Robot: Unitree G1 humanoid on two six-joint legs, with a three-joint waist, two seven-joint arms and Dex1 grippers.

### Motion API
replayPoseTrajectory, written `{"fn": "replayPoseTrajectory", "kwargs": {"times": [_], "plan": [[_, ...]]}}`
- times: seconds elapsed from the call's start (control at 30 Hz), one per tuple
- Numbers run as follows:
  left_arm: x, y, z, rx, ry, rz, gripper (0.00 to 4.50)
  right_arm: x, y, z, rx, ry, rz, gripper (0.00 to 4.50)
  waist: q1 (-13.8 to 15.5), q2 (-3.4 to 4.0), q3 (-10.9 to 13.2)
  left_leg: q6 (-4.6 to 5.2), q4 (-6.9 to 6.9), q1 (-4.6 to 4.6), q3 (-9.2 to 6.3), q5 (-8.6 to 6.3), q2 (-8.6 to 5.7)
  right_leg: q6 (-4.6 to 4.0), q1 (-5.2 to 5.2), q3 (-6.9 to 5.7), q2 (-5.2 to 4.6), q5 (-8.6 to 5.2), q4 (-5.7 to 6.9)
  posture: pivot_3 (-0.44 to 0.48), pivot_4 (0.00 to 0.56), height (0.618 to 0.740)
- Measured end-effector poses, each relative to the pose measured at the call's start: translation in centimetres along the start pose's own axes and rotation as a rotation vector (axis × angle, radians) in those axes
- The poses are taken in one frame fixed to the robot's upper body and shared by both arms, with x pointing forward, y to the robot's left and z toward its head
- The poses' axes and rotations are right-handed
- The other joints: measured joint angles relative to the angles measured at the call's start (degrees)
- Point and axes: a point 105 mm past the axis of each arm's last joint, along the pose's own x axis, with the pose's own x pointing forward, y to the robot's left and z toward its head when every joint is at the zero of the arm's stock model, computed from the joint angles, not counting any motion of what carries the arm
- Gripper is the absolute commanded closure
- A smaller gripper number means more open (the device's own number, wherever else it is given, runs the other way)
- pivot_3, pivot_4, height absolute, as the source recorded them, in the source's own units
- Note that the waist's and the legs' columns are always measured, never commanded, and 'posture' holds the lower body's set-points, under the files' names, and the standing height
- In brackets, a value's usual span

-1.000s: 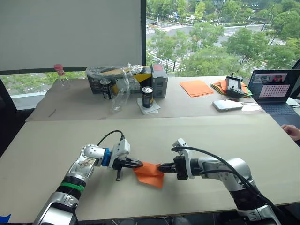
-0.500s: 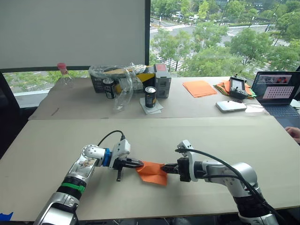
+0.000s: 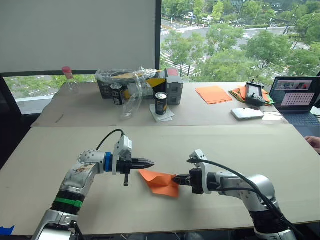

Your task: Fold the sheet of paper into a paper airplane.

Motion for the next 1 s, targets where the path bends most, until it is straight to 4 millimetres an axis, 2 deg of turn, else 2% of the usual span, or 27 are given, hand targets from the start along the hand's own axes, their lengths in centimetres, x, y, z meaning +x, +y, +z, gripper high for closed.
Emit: {"fn": "replayPoseTrajectory", "kwargs": {"times": [0.1,0.2,0.37,0.57,1.0], "plan": [[0.9,-1.6,-1.2,0.005,0.050,-0.053,4.50,0.0,-0.1,0.0,0.001,0.000,-0.005,4.48,0.1,0.00,0.0,0.00,0.00,0.01,0.00,0.00,0.00,0.00,0.01,0.00,0.00,0.00,-0.02,0.000,0.150,0.695],[1.7,-2.3,-2.4,0.006,0.095,-0.075,4.50,0.0,-0.1,0.0,0.001,-0.001,-0.006,4.48,0.2,0.00,0.0,0.00,0.00,0.01,-0.01,0.00,0.01,0.05,0.01,-0.02,0.00,-0.03,-0.02,0.000,0.150,0.695],[2.3,-1.7,-2.7,0.015,0.093,-0.047,4.50,-0.1,-0.1,0.0,0.002,-0.002,-0.007,4.48,0.2,0.00,0.0,0.00,0.00,0.01,-0.01,0.00,0.01,0.12,0.02,-0.02,0.00,-0.07,-0.03,0.000,0.150,0.695],[2.5,-1.5,-4.3,0.021,0.145,-0.045,4.50,-0.1,-0.1,0.0,0.002,-0.003,-0.008,4.48,0.2,0.00,0.0,0.00,0.00,0.00,0.00,0.00,0.01,0.11,0.01,-0.02,0.00,-0.07,-0.04,0.000,0.150,0.695],[2.7,-1.1,-5.0,0.000,0.130,-0.038,4.50,-0.3,0.0,-0.2,-0.019,-0.017,-0.023,4.48,0.4,0.03,0.0,0.04,-0.03,-0.02,0.00,-0.03,0.00,0.13,0.01,-0.03,-0.03,-0.08,-0.08,0.000,0.150,0.695]]}}
